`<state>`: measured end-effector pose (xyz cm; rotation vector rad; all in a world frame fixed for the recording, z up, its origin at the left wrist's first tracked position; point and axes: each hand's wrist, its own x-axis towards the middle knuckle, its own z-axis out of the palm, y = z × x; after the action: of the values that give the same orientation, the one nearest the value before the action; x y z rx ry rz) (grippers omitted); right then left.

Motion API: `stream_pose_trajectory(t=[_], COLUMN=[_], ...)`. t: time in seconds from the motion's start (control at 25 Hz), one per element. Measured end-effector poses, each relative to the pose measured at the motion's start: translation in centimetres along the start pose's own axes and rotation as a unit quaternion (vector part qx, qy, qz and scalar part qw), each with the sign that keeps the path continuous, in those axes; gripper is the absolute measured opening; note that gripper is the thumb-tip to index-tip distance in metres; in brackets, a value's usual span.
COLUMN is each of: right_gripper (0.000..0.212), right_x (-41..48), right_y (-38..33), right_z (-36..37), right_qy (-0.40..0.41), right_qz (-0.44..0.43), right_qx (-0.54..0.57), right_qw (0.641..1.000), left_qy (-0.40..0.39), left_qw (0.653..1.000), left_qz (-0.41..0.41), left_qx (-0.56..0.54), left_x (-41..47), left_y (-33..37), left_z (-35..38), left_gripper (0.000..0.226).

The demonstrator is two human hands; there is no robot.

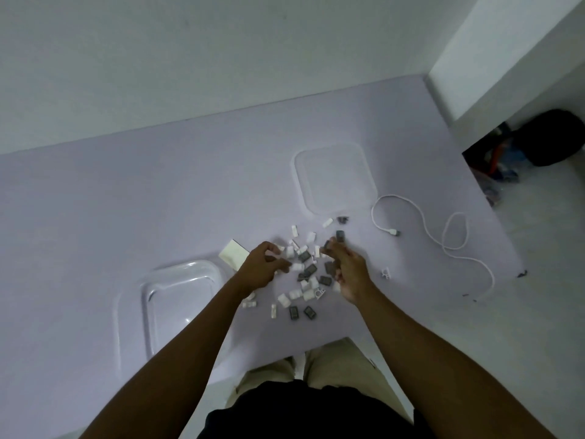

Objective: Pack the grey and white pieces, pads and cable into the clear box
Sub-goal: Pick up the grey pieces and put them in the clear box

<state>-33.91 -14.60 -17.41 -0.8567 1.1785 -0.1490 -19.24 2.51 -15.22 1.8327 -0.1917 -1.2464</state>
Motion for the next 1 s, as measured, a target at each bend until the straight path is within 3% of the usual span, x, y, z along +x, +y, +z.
stream_pose_trajectory(t=[0.04, 0.2, 0.32, 0.36, 0.44, 0.52, 0.56, 0.8, 0.88, 1.0], right_gripper=[0.019, 0.017, 0.030, 0.037, 0.040, 0.032, 0.029, 0.042, 0.039, 0.031], right_x=[-0.8, -2.4, -1.8, -1.2, 0.6, 2.4, 3.3, 6.2, 6.8, 7.4], right_y=[0.0, -0.4, -1.1, -1.3, -1.9, -2.0, -2.0, -3.3, -3.4, -3.0], right_z=[-0.9, -3.6, -4.6, -4.7, -5.0, -4.9, -4.9, -4.5, -4.6, -5.3], right_qy=[-0.012, -0.047, -0.012, 0.016, 0.054, 0.066, 0.065, -0.012, -0.036, -0.065], right_qz=[0.014, 0.041, 0.036, 0.031, -0.013, -0.111, -0.148, -0.182, -0.191, -0.200], right_qx=[0.045, 0.169, 0.099, 0.034, -0.118, -0.295, -0.362, -0.538, -0.575, -0.586], right_qw=[0.999, 0.984, 0.994, 0.999, 0.991, 0.947, 0.918, 0.823, 0.795, 0.783], left_qy=[-0.011, -0.089, -0.084, -0.054, 0.039, 0.119, 0.131, 0.117, 0.122, 0.151], left_qw=[0.999, 0.968, 0.956, 0.969, 0.997, 0.973, 0.959, 0.916, 0.918, 0.944], left_qz=[-0.017, -0.073, -0.100, -0.100, -0.064, 0.005, 0.023, 0.007, 0.005, 0.004], left_qx=[-0.040, -0.222, -0.262, -0.220, -0.024, 0.196, 0.249, 0.384, 0.378, 0.293], left_x=[-0.4, -0.3, 0.3, 0.8, 2.4, 3.5, 4.0, 5.5, 5.5, 5.3], left_y=[0.2, 0.4, 1.0, 1.2, 0.9, 0.5, 0.4, -0.2, -0.6, -0.6], left_z=[0.3, 1.3, 2.6, 3.2, 4.3, 5.3, 5.8, 7.9, 8.4, 9.0], left_gripper=[0.011, 0.031, 0.019, 0.022, 0.029, 0.029, 0.030, 0.027, 0.024, 0.026])
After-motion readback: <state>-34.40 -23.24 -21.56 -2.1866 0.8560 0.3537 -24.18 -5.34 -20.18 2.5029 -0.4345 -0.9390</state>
